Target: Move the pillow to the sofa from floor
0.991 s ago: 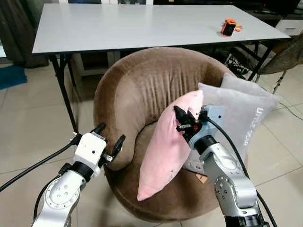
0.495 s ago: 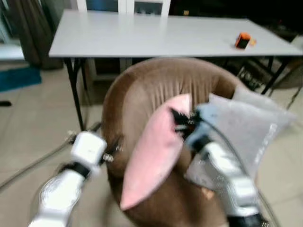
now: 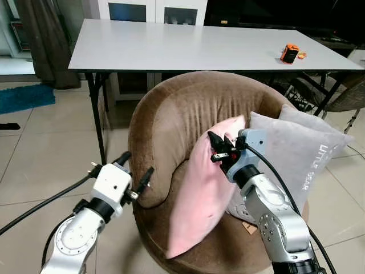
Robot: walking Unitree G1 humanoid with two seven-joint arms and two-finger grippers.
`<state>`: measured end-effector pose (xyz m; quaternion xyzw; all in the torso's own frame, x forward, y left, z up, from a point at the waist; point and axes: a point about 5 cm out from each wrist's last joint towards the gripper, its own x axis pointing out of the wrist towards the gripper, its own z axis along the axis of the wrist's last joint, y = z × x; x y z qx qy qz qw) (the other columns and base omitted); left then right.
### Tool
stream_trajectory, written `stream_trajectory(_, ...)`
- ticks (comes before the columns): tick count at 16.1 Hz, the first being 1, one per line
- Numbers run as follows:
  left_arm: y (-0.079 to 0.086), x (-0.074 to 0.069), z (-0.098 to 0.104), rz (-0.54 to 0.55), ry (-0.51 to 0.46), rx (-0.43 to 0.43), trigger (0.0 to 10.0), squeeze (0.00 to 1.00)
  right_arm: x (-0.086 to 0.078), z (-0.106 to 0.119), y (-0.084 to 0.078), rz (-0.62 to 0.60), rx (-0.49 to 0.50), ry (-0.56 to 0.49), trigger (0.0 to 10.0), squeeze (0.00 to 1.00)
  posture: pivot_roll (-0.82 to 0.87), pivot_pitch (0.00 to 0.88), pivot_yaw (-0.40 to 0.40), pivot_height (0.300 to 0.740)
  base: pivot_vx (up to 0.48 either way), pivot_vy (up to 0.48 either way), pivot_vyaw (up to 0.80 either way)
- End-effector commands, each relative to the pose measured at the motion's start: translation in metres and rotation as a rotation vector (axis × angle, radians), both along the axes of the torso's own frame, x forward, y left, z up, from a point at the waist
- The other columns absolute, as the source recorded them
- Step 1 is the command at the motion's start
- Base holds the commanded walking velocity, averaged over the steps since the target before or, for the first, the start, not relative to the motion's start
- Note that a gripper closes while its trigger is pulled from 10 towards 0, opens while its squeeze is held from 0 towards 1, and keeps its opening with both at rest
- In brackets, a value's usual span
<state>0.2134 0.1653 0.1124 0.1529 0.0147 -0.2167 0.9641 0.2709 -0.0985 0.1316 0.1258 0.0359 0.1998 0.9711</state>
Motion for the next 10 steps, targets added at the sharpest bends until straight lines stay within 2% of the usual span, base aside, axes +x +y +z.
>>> stream_trajectory(1,-0.005,-0.002,-0.001,-0.045,0.020,0.000,10.0,0.00,0.006,0.010,0.002,0.020,-0.006,-0.043,10.0,0.00,0.05,0.000,-0.087,0.740,0.000,0.000,0.00)
stream_trajectory(3,-0.008,-0.006,-0.005,-0.125,0.070,0.013,10.0,0.00,0.017,0.011,0.007,0.053,-0.011,-0.052,10.0,0.00,0.05,0.000,-0.089,0.740,0.000,0.000,0.00)
stream_trajectory(6,-0.010,-0.009,-0.011,-0.251,0.135,0.069,10.0,0.00,0.045,0.015,0.009,0.108,-0.013,-0.095,10.0,0.00,0.06,0.000,-0.078,0.740,0.000,0.000,0.00)
stream_trajectory(10,-0.008,-0.007,-0.010,-0.275,0.140,0.094,10.0,0.00,0.075,0.016,0.000,0.140,-0.082,-0.132,10.0,0.00,0.06,0.000,-0.068,0.740,0.000,0.000,0.00)
